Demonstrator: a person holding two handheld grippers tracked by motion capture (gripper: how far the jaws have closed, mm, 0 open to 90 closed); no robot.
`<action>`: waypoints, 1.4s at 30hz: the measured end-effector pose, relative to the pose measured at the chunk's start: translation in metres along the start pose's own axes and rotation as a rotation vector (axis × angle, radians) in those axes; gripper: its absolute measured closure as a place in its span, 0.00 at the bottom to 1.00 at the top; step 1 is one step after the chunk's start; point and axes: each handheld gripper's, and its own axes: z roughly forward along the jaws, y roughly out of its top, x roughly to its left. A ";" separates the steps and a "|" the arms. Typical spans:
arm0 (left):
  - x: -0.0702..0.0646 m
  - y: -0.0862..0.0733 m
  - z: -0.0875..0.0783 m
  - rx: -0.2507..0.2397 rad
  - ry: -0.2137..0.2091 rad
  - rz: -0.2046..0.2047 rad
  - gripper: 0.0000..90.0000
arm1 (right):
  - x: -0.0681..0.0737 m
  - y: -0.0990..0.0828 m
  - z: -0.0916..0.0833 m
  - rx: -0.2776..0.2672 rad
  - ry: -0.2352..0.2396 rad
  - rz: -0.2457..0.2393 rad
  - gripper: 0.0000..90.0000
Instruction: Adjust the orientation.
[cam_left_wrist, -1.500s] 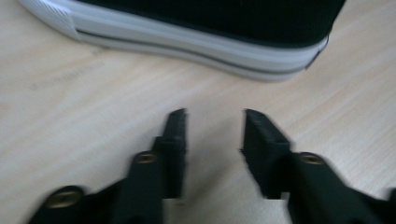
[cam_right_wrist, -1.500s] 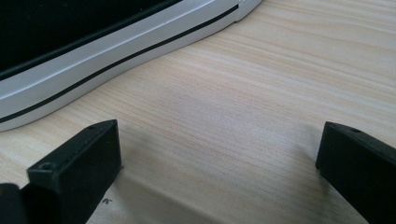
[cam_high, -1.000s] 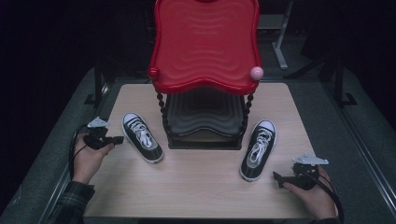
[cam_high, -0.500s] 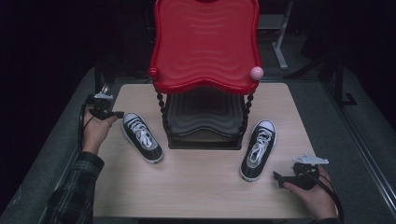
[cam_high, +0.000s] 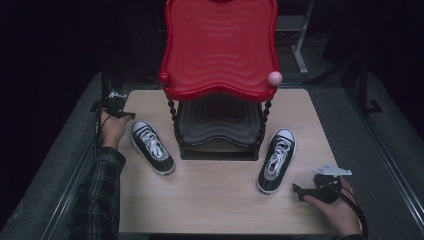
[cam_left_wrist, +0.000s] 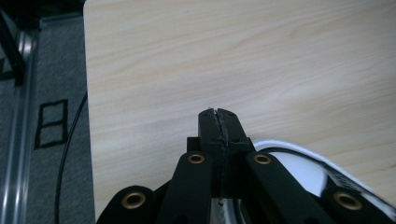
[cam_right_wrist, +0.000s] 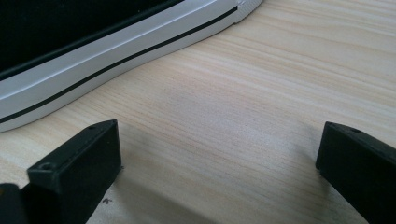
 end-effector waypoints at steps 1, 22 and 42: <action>0.000 -0.001 0.003 0.008 -0.005 -0.007 1.00 | 0.000 0.000 0.000 0.000 0.000 0.000 0.00; -0.016 -0.014 0.000 0.018 -0.083 0.039 1.00 | 0.000 0.001 0.001 0.000 -0.002 0.002 0.00; -0.085 -0.045 -0.027 0.035 -0.228 0.156 1.00 | 0.000 0.002 0.002 0.001 -0.004 0.001 0.00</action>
